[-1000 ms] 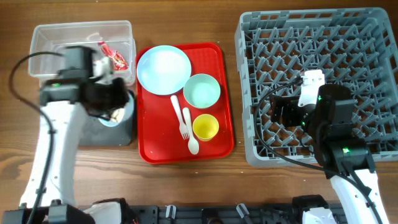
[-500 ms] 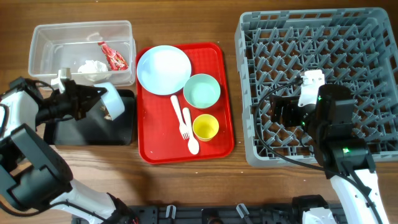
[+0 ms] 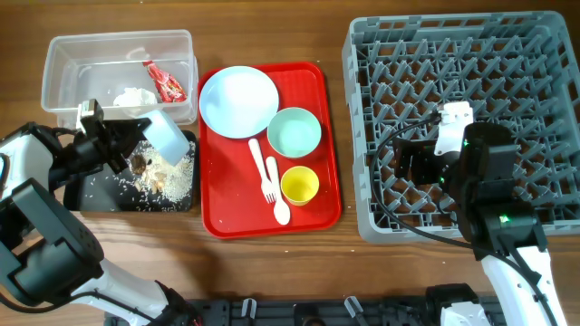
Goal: Sort waste into correct bins and load items into the dishwasher rack
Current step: 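Tip the rice bowl over the black tray to empty the food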
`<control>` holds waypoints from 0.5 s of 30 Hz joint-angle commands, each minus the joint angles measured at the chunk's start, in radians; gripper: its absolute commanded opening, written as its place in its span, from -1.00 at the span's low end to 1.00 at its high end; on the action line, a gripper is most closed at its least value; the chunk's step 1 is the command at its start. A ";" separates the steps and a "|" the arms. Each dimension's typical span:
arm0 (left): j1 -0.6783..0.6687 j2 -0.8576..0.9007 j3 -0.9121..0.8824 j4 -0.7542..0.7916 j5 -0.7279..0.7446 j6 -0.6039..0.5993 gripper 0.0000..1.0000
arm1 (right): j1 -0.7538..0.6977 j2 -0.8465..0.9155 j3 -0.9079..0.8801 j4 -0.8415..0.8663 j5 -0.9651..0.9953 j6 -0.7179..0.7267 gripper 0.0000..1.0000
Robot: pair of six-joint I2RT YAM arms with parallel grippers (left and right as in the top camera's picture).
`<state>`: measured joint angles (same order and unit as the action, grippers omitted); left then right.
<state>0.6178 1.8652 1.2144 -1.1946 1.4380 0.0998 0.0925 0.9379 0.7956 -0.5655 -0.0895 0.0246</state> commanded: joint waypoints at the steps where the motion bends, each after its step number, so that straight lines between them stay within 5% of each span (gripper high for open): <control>1: 0.007 0.000 -0.005 -0.003 0.032 -0.003 -0.92 | -0.005 0.001 0.025 0.000 -0.017 0.004 1.00; 15: 0.009 0.000 -0.005 -0.029 0.045 -0.081 -0.92 | -0.005 0.001 0.025 0.000 -0.017 0.005 1.00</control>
<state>0.6178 1.8652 1.2144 -1.2205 1.4498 0.0448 0.0925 0.9379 0.7956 -0.5659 -0.0895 0.0246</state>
